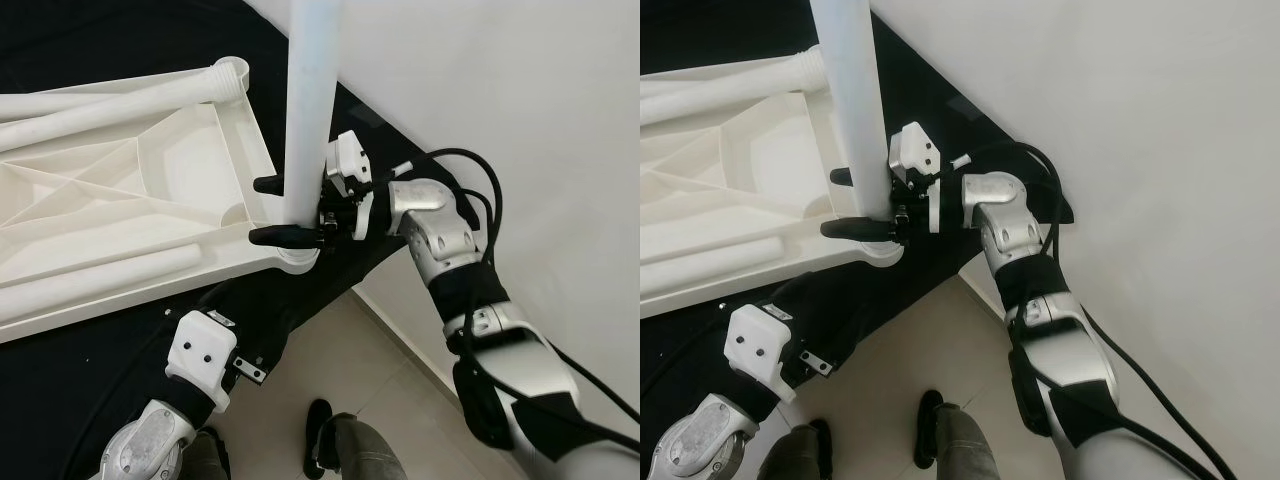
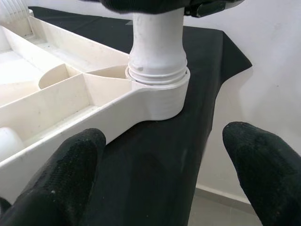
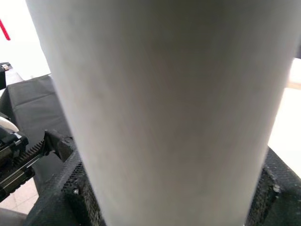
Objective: Building children table
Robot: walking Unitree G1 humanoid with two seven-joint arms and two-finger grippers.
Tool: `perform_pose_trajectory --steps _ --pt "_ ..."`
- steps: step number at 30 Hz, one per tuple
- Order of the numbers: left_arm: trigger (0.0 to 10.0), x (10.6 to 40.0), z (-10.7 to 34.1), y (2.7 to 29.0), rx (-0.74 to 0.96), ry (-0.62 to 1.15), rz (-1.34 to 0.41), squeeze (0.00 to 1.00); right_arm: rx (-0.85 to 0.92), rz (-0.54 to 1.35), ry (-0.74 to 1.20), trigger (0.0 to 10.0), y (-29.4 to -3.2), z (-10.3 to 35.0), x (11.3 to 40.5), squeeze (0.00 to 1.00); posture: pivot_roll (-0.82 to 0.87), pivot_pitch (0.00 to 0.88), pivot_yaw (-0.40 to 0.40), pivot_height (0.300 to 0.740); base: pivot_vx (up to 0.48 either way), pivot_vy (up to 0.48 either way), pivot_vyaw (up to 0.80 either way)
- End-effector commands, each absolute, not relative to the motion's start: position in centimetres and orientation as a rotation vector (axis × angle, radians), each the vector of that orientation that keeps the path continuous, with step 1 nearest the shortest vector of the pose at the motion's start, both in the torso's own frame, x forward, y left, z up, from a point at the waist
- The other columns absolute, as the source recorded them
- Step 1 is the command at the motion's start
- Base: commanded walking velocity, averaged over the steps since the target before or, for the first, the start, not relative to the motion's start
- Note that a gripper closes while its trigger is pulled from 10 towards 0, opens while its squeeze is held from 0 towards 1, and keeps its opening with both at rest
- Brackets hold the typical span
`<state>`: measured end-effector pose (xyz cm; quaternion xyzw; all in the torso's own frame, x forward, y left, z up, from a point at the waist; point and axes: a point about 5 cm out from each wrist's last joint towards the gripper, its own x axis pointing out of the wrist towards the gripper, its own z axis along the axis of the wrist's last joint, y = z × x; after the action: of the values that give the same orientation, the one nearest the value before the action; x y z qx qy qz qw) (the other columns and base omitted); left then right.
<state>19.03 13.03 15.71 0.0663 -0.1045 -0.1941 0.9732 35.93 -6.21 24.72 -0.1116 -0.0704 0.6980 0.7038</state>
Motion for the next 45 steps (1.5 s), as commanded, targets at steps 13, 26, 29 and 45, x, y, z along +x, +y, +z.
perform_pose_trajectory --steps 13,26,29,45 --pt "10.0 18.6 15.4 13.1 0.135 -0.19 -0.373 0.0 -0.225 1.561 -0.156 0.0 -6.9 23.2 36.2 0.0 0.17 0.289 -0.151 0.74 0.0 0.0 0.0" --pt "10.0 18.7 15.5 13.4 0.143 -0.191 -0.372 0.0 -0.142 0.61 0.052 0.0 -8.0 14.3 34.6 0.0 0.21 0.29 -0.145 0.74 0.0 0.0 0.0" --pt "10.0 18.8 15.6 13.8 0.154 -0.191 -0.367 0.0 -0.082 0.563 0.077 0.0 -6.7 13.3 32.7 0.0 0.2 0.266 -0.135 0.74 0.0 0.0 0.0" --pt "10.0 19.0 15.5 13.5 0.171 -0.188 -0.385 0.0 -0.089 0.789 -0.094 10.0 -4.4 18.8 35.3 1.0 0.21 0.251 -0.128 0.74 0.0 0.0 0.0"
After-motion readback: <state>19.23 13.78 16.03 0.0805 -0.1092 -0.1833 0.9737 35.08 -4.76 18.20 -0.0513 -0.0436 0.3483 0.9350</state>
